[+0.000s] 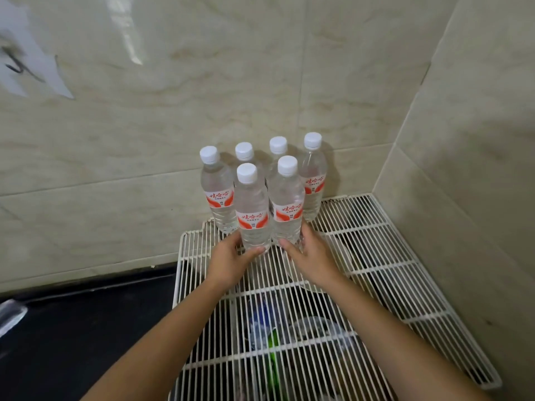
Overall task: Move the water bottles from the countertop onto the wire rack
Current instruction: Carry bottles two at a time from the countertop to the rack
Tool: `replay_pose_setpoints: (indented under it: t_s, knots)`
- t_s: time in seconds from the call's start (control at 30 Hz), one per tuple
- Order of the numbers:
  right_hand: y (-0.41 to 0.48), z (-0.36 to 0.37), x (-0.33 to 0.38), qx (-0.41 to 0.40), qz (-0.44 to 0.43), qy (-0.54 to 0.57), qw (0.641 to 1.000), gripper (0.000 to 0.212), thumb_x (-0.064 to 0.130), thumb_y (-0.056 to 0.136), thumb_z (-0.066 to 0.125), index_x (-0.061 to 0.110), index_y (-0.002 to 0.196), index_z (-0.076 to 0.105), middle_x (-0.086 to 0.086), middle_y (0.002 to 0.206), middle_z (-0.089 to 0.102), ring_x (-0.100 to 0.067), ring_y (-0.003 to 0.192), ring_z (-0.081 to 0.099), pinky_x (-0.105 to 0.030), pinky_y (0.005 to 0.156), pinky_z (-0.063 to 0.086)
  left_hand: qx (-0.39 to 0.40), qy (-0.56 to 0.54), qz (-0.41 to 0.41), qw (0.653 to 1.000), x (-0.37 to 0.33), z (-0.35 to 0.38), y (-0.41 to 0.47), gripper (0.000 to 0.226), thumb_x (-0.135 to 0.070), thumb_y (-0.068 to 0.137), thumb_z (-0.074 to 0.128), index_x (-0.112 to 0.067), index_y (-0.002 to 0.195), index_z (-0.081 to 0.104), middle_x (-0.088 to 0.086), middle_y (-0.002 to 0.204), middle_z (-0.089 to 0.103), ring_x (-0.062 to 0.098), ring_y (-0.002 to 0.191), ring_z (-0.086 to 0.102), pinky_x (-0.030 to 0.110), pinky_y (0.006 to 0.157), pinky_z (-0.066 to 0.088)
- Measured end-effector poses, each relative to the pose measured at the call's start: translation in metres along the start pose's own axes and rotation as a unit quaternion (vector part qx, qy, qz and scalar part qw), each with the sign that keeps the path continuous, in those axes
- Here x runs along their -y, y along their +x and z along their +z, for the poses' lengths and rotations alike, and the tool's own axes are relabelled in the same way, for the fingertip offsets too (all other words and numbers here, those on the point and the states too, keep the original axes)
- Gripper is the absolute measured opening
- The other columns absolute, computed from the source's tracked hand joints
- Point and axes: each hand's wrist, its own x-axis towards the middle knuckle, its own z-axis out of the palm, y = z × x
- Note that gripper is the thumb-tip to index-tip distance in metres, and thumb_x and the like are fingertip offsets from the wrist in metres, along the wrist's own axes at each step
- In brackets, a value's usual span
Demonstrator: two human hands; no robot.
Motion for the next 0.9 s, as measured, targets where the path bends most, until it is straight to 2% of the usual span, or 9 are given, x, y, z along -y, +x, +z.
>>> replay_pose_setpoints:
  t_s: [0.13,0.27,0.33,0.4,0.47,0.5,0.57,0.67,0.9]
  knots:
    - [0.002,0.005,-0.008,-0.029,0.009,-0.025,0.999,0.069,0.051,0.097,0.061,0.033,0.157,0.033,0.004,0.146,0.059,-0.020,0.131,0.058,-0.045,0.107,0.050,-0.055,0.007,-0.007,0.998,0.002,0.013,0.004,0.035,-0.038,0.084,0.079,-0.034,0.117,0.067,-0.025,0.102,0.069,-0.016,0.091,0.061,0.024,0.086,0.055]
    - [0.003,0.007,-0.009,-0.041,0.005,-0.042,0.998,0.066,0.052,0.098,0.060,0.033,0.156,0.034,0.004,0.148,0.057,-0.021,0.134,0.055,-0.030,0.098,0.040,-0.048,0.035,-0.011,0.998,0.002,0.012,0.006,0.036,-0.045,0.084,0.077,-0.038,0.117,0.065,-0.024,0.103,0.070,-0.022,0.080,0.058,0.012,0.073,0.047]
    - [0.002,0.007,-0.008,-0.036,-0.004,-0.044,0.998,0.070,0.051,0.099,0.060,0.030,0.159,0.029,0.002,0.155,0.050,-0.022,0.140,0.049,-0.032,0.104,0.039,-0.024,0.038,-0.006,0.999,-0.001,0.007,0.005,0.043,-0.042,0.086,0.075,-0.032,0.126,0.063,-0.017,0.117,0.071,-0.012,0.093,0.062,0.019,0.084,0.052]
    - [-0.003,0.010,-0.005,-0.044,-0.007,-0.061,0.997,0.085,0.048,0.098,0.061,0.023,0.163,0.013,-0.004,0.167,0.028,-0.025,0.152,0.031,-0.043,0.120,0.030,-0.013,0.044,0.007,0.999,-0.007,0.000,-0.002,0.047,-0.041,0.091,0.071,-0.028,0.134,0.059,-0.014,0.129,0.066,0.005,0.113,0.063,0.027,0.097,0.053]
    - [-0.016,0.019,0.003,-0.117,-0.022,-0.121,0.986,0.098,0.051,0.096,0.062,0.019,0.163,-0.002,-0.009,0.172,0.003,-0.030,0.158,0.010,-0.047,0.124,0.011,-0.037,0.081,0.019,0.996,-0.010,-0.009,-0.016,0.058,-0.047,0.096,0.061,-0.022,0.147,0.048,-0.006,0.148,0.054,0.017,0.137,0.051,0.037,0.109,0.048]
    - [-0.024,0.023,0.009,-0.160,-0.056,-0.146,0.975,0.099,0.054,0.096,0.061,0.019,0.163,-0.004,-0.012,0.172,-0.002,-0.032,0.158,0.006,-0.046,0.122,0.009,-0.063,0.113,0.023,0.991,-0.010,-0.017,-0.026,0.065,-0.052,0.098,0.054,-0.021,0.154,0.039,0.000,0.157,0.045,0.021,0.145,0.041,0.044,0.116,0.041]
    - [-0.034,0.032,0.022,-0.202,-0.160,-0.176,0.950,0.095,0.058,0.097,0.055,0.019,0.163,-0.001,-0.018,0.170,-0.003,-0.036,0.158,0.004,-0.050,0.123,0.010,-0.136,0.194,0.046,0.970,-0.009,-0.036,-0.052,0.069,-0.060,0.101,0.039,-0.024,0.158,0.029,0.006,0.167,0.026,0.026,0.152,0.028,0.051,0.121,0.031]
    - [-0.032,0.053,0.045,-0.175,-0.282,-0.189,0.924,0.091,0.056,0.098,0.053,0.020,0.164,0.001,-0.023,0.169,-0.003,-0.034,0.159,-0.004,-0.052,0.127,0.006,-0.223,0.309,0.065,0.922,-0.004,-0.075,-0.093,0.067,-0.056,0.102,0.030,-0.020,0.158,0.031,0.018,0.167,0.018,0.040,0.148,0.031,0.058,0.114,0.032]
    - [-0.046,0.140,0.109,-0.065,-0.380,-0.138,0.912,0.080,0.055,0.101,0.048,0.013,0.161,0.017,-0.025,0.169,0.006,-0.041,0.158,0.004,-0.057,0.126,0.009,-0.346,0.380,-0.077,0.854,0.029,-0.153,-0.201,0.069,-0.050,0.100,0.033,-0.009,0.153,0.041,0.026,0.164,0.023,0.043,0.152,0.022,0.060,0.118,0.026]
